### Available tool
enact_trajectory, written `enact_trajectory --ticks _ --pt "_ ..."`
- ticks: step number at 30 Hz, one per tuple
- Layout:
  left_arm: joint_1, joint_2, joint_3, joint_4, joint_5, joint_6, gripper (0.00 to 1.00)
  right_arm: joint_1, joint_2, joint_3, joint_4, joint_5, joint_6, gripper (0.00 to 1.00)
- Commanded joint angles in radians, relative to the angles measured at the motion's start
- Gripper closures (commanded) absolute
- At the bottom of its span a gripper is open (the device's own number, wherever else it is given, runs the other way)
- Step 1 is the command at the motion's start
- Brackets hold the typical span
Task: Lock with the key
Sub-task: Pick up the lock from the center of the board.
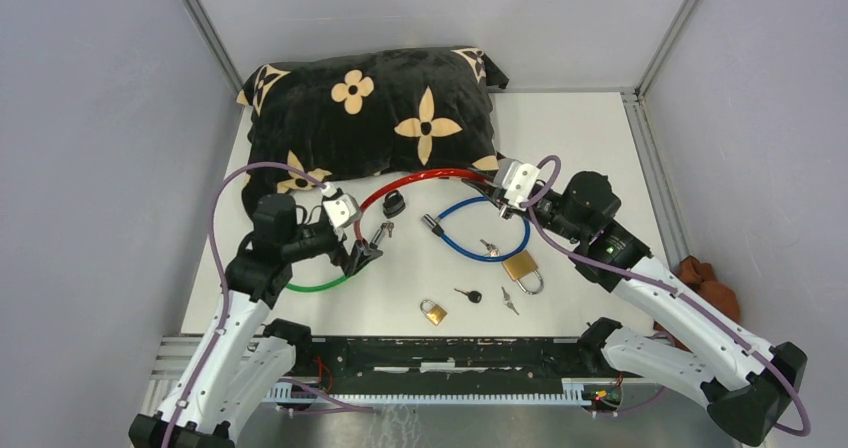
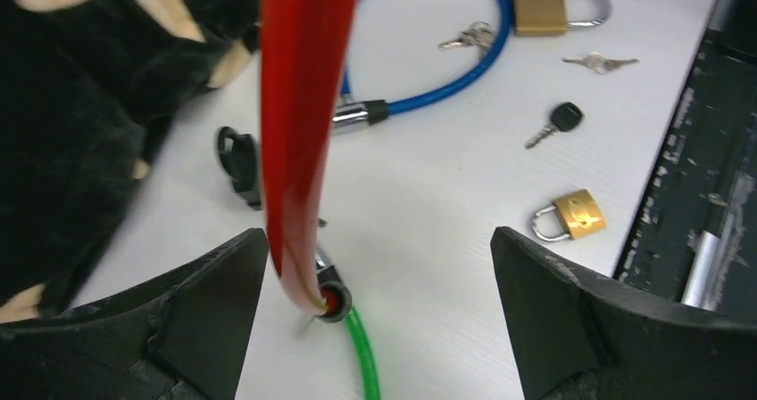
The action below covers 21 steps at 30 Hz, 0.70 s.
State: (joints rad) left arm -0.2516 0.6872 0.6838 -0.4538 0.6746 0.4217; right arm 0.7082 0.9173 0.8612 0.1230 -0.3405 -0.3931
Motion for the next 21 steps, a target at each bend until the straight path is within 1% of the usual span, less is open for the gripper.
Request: enact_trajectory --ticks 1,4,6,9,10,13,14,15,17,18,20,21 --pt "0.003 0.002 -0.078 0.120 0.226 -0.045 0.00 -0.016 -0.017 0.039 0.145 -0.063 0.025 1.00" --pt "0.003 0.014 -0.084 0.136 0.152 -0.020 0.03 -0.031 -0.019 0.059 0.141 -0.076 0.019 1.00" --pt "0.003 0.013 -0.078 0.113 0.108 0.026 0.07 -0.046 -0.021 0.069 0.138 -0.093 0.009 1.00" --pt "0.003 0.007 -0.078 0.119 0.089 0.020 0.22 -0.058 -0.009 0.090 0.132 -0.161 0.012 1.00" --pt "0.004 0.010 -0.079 0.125 0.105 0.011 0.32 -0.059 0.001 0.098 0.128 -0.175 0.020 1.00" --pt "0.003 0.004 -0.086 0.155 0.185 -0.027 0.70 -0.063 0.029 0.115 0.108 -0.190 0.039 1.00" --pt "0.003 0.001 -0.092 0.182 0.202 -0.060 0.84 -0.062 0.034 0.111 0.104 -0.197 0.044 1.00" --pt "0.003 -0.005 -0.098 0.203 0.211 -0.097 0.95 -0.063 0.038 0.105 0.099 -0.200 0.049 1.00" --pt "0.002 -0.016 -0.105 0.234 0.189 -0.161 0.98 -0.063 0.044 0.090 0.070 -0.201 0.055 1.00" --pt "0.002 -0.026 -0.108 0.254 0.138 -0.193 0.98 -0.062 0.046 0.080 0.050 -0.201 0.057 1.00" --pt "0.002 -0.050 -0.110 0.299 -0.056 -0.261 0.98 -0.063 0.052 0.055 0.017 -0.239 0.065 0.88" --pt "0.002 -0.059 -0.105 0.311 -0.151 -0.263 0.98 -0.062 0.055 0.036 0.010 -0.276 0.072 0.82"
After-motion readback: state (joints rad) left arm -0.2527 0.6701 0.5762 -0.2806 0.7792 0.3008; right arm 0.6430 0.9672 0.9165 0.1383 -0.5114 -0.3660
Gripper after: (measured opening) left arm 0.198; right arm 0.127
